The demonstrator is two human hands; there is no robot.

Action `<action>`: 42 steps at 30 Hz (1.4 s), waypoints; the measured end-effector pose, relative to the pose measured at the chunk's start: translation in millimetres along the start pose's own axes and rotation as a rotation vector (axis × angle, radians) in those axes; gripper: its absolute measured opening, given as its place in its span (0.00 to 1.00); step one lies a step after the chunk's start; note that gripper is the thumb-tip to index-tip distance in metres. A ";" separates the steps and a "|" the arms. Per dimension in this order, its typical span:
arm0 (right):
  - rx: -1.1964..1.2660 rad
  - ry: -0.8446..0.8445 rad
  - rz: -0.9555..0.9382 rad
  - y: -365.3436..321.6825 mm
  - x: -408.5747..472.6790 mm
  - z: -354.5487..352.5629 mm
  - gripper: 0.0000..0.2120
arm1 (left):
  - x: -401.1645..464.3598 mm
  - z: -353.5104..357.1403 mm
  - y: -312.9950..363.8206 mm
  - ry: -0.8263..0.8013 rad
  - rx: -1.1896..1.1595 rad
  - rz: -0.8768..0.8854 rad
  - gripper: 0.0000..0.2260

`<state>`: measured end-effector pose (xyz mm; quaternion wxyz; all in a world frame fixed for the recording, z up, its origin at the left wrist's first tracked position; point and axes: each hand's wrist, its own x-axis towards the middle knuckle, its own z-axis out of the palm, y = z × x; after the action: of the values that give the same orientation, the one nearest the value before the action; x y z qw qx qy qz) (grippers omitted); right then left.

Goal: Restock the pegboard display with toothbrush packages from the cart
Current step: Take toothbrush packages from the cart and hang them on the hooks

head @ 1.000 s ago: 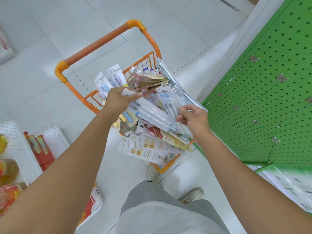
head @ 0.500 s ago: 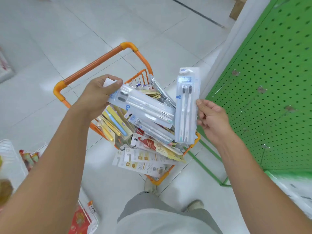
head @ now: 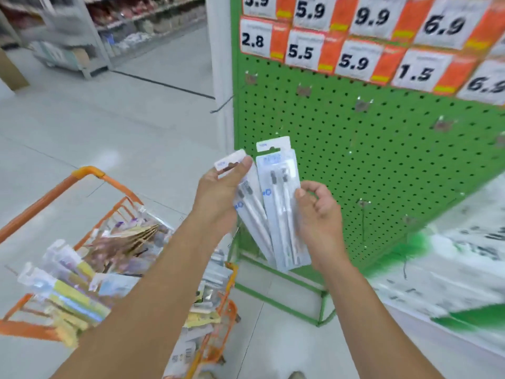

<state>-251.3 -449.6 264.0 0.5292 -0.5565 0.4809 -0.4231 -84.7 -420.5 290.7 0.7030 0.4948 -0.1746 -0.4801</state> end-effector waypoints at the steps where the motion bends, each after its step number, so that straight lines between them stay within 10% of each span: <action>1: 0.004 0.019 -0.008 -0.2 -0.9 -12.7 0.07 | -2.7 21.0 -6.5 -0.029 0.001 -0.018 0.11; 11: 0.098 0.264 0.053 29.3 4.3 -110.2 0.11 | -27.0 148.1 -70.5 -0.115 0.348 -0.014 0.06; 28: 0.100 0.156 -0.022 30.8 -5.1 -98.3 0.11 | -35.1 82.3 -68.1 -0.336 0.469 -0.048 0.16; 42: -0.010 0.868 -0.227 6.0 -75.3 -205.9 0.08 | -74.2 161.8 -103.1 -0.730 0.524 0.126 0.05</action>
<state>-467.1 -412.8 277.7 0.2259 -0.3794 0.5964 -0.6703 -288.6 -448.1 291.5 0.4744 0.4427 -0.5564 -0.5191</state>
